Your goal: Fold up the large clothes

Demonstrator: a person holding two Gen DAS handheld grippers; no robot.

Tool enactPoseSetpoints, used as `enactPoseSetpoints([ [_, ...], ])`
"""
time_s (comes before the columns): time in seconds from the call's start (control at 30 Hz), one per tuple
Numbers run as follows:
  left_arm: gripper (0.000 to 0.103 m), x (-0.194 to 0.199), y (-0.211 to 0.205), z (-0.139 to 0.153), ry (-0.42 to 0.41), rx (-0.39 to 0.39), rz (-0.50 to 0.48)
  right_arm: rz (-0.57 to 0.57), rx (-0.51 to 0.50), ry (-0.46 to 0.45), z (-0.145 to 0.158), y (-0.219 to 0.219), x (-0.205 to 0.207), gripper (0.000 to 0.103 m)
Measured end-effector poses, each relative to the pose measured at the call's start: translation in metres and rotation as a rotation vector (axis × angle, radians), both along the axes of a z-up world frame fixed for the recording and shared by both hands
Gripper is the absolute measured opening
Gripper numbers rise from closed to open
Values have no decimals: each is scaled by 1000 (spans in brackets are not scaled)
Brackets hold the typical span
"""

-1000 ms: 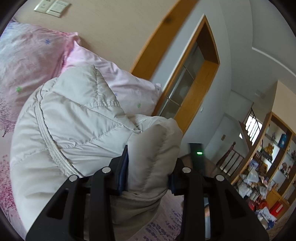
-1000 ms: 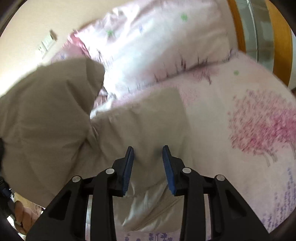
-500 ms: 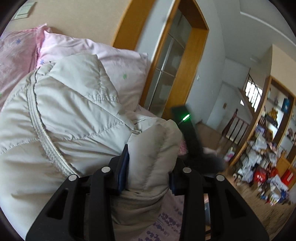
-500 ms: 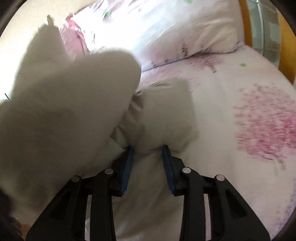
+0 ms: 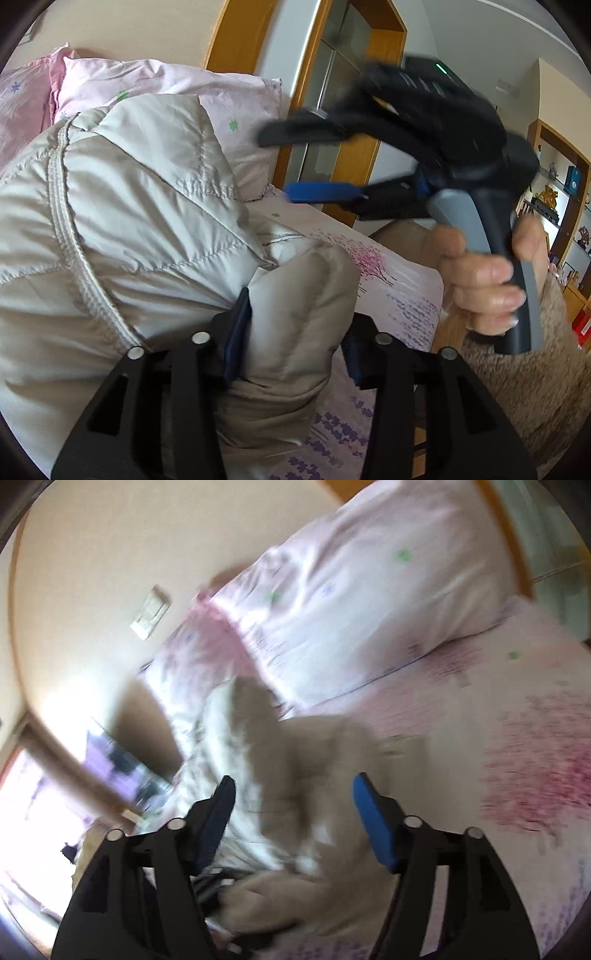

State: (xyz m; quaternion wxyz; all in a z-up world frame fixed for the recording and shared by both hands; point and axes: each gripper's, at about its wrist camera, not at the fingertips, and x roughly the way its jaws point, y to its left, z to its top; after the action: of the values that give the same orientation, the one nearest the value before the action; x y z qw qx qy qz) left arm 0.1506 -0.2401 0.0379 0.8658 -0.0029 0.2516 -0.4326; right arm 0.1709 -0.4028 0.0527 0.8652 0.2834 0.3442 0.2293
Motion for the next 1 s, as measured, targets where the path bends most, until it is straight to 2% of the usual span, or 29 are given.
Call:
enactPoseSetpoints([
  [0.13,48,1,-10,-2,-9,28,-11,79,-35,57,-4,24,16,68],
  [0.17,49,1,-11,-2,-11,32,-13,94,-39,78,-5,32,20,62],
  [0.2,49,1,-12,-2,-13,36,-14,106,-41,87,-6,36,20,48],
  [0.23,50,0,-13,-2,-19,41,-12,114,-50,104,-9,41,24,42],
  [0.3,50,-2,-11,0,-37,46,0,114,-49,92,-13,43,26,22],
  [0.37,51,-8,0,6,-48,20,4,104,-27,65,-11,42,22,15],
  [0.43,54,-17,21,19,-70,-21,6,85,-51,36,-5,43,21,13],
  [0.5,62,-24,45,35,-98,-69,36,70,-73,18,-1,43,20,12],
  [0.6,74,-18,98,64,-129,-141,137,55,-90,2,2,42,18,11],
  [0.7,82,7,138,74,-134,-121,292,27,-113,-12,6,38,13,11],
  [0.83,83,39,163,68,-66,-66,404,-15,-117,2,4,25,9,11],
  [1.0,83,71,170,53,32,-49,412,-55,-107,27,-8,12,6,11],
])
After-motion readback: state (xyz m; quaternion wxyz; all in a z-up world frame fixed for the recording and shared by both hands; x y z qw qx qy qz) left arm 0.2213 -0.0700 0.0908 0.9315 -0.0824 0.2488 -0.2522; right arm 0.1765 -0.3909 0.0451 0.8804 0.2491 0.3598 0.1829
